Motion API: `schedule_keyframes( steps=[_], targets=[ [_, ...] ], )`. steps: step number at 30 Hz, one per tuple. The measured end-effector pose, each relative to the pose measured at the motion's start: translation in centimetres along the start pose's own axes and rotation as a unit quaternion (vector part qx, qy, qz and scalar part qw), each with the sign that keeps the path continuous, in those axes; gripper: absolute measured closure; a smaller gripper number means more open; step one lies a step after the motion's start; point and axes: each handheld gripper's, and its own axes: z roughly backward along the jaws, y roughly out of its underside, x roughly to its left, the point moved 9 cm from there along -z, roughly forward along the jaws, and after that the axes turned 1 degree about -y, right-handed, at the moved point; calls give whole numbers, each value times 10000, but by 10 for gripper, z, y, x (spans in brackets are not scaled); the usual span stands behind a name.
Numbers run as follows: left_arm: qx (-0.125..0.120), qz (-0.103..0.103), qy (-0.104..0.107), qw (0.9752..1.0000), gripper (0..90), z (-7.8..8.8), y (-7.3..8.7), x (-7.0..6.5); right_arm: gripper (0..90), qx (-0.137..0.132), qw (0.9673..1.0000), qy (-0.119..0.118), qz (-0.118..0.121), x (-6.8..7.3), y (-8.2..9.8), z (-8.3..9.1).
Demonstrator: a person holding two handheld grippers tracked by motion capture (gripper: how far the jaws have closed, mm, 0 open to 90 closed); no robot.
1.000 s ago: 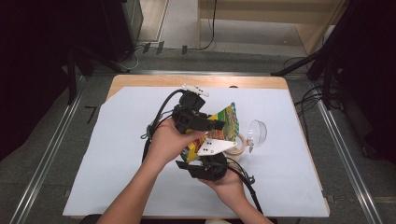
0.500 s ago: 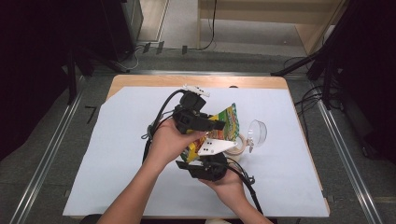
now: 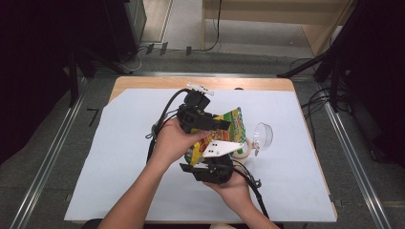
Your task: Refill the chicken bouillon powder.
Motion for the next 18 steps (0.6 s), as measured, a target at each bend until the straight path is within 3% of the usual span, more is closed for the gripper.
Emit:
schedule_keyframes(
  steps=[18],
  targets=[
    [-3, -40, 10, 10000, 689, -3, -2, 0, 686, 5, 10000, 61, -11, -5, 1, 1]
  ],
)
